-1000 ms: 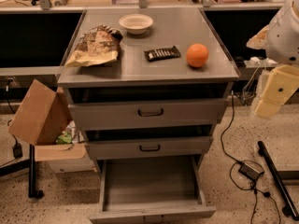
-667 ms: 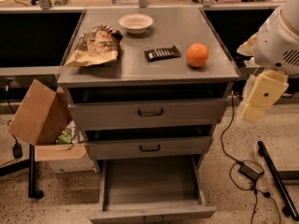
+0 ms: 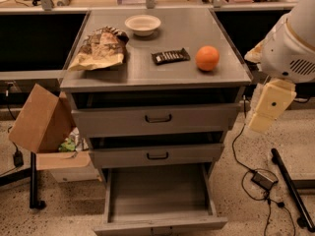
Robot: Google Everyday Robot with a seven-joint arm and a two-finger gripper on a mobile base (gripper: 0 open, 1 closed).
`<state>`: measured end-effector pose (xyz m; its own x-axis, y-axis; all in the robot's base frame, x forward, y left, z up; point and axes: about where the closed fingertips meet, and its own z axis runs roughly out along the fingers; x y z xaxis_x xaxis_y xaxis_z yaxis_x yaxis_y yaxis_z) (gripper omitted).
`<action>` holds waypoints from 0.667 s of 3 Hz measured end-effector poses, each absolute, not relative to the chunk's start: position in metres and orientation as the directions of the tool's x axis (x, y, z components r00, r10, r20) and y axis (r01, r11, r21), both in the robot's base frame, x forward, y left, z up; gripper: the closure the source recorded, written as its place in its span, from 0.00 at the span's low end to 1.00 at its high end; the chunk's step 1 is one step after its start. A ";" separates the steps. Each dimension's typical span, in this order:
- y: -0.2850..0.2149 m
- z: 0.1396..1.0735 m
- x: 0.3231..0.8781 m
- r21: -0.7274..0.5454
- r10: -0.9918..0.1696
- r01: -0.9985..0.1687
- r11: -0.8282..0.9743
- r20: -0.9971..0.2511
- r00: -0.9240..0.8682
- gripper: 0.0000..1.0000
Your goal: Close bottom drawer
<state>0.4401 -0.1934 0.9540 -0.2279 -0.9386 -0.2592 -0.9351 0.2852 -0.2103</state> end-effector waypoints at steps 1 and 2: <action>-0.180 0.927 0.435 -0.225 -0.951 -0.946 0.232 -0.258 -0.172 0.00; -0.150 0.839 0.419 -0.203 -0.955 -0.966 0.161 -0.280 -0.100 0.00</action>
Offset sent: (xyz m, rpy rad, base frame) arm -0.0519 0.0602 -0.2331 0.0206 0.1172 0.1972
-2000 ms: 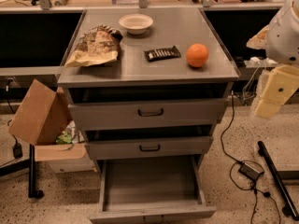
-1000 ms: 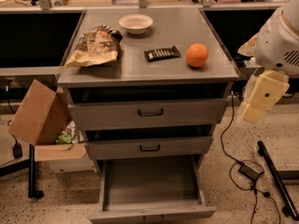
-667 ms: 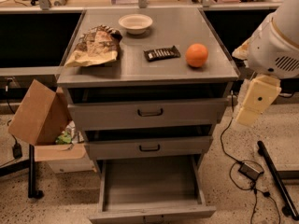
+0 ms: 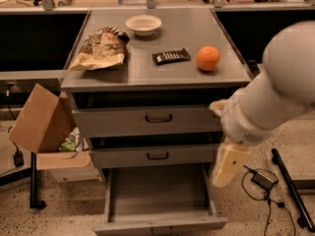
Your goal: Close bottom drawer
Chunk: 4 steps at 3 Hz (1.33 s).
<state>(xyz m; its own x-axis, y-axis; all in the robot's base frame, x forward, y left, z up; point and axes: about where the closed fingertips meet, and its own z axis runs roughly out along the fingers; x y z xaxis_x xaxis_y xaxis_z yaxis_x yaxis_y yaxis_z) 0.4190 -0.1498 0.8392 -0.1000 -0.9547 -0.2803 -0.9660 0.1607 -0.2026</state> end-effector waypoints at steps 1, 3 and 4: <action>-0.135 0.764 0.393 -0.132 -0.954 -0.983 0.127 -0.289 -0.084 0.00; -0.144 0.737 0.392 -0.132 -0.968 -0.983 0.124 -0.232 -0.091 0.00; -0.161 0.680 0.383 -0.101 -0.982 -0.990 0.097 -0.173 -0.079 0.00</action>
Offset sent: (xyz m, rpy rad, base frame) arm -0.0174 0.0137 -0.0598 0.0202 0.0532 0.0327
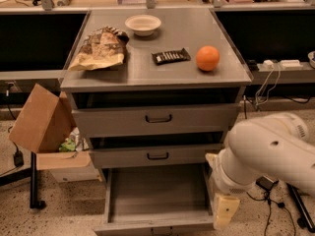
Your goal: Close bottom drawer
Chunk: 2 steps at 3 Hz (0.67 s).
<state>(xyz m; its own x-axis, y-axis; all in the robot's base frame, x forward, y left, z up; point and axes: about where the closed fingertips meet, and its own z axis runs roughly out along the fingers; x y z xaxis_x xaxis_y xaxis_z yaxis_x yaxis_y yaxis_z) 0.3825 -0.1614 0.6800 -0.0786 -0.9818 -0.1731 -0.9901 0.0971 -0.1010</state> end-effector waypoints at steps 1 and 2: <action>-0.177 0.613 0.367 -0.044 -0.987 -0.996 0.072 -0.146 -0.065 0.00; -0.180 0.541 0.351 0.017 -0.988 -0.999 0.031 -0.153 -0.033 0.00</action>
Offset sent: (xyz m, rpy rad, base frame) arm -0.0461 -0.0221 -0.1973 -0.0112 0.1708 0.1060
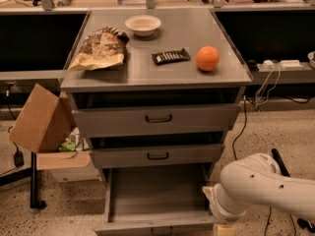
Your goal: Close bottom drawer
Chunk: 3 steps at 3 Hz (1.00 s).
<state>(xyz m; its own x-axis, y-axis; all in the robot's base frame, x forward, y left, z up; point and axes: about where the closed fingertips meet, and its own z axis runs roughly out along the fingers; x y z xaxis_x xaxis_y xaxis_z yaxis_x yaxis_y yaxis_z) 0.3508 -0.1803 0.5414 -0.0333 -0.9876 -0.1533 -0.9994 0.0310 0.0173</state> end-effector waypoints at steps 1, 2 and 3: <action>-0.177 0.494 0.341 0.066 -0.982 -0.998 0.013 -0.186 -0.025 0.00; -0.176 0.492 0.341 0.068 -0.982 -0.998 0.013 -0.188 -0.026 0.00; -0.171 0.463 0.343 0.097 -0.974 -0.995 0.020 -0.222 -0.041 0.00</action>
Offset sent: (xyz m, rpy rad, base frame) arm -0.0069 0.0022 -0.0378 0.0257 0.0343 0.0149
